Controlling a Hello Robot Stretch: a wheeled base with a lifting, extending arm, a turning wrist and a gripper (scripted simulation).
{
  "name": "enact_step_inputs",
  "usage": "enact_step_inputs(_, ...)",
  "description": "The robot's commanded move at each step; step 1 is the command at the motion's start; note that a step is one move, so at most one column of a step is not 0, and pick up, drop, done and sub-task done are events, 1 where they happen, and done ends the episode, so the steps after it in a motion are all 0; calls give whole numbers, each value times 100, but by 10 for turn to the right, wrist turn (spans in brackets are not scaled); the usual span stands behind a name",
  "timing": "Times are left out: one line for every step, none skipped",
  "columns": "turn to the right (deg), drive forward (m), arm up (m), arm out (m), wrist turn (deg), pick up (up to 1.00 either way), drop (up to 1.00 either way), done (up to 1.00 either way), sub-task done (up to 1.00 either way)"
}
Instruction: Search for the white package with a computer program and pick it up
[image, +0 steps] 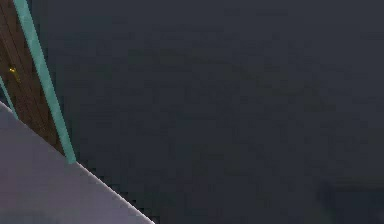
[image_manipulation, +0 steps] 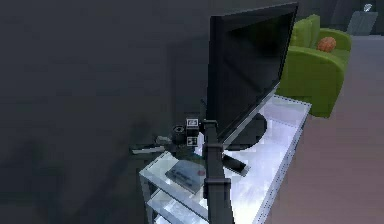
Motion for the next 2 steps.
enact_step_inputs(0, 0, 0, 0, 450, 0, 0, 0, 0)
enact_step_inputs(0, 0, 0, 0, 120, 0, 0, 0, 0)
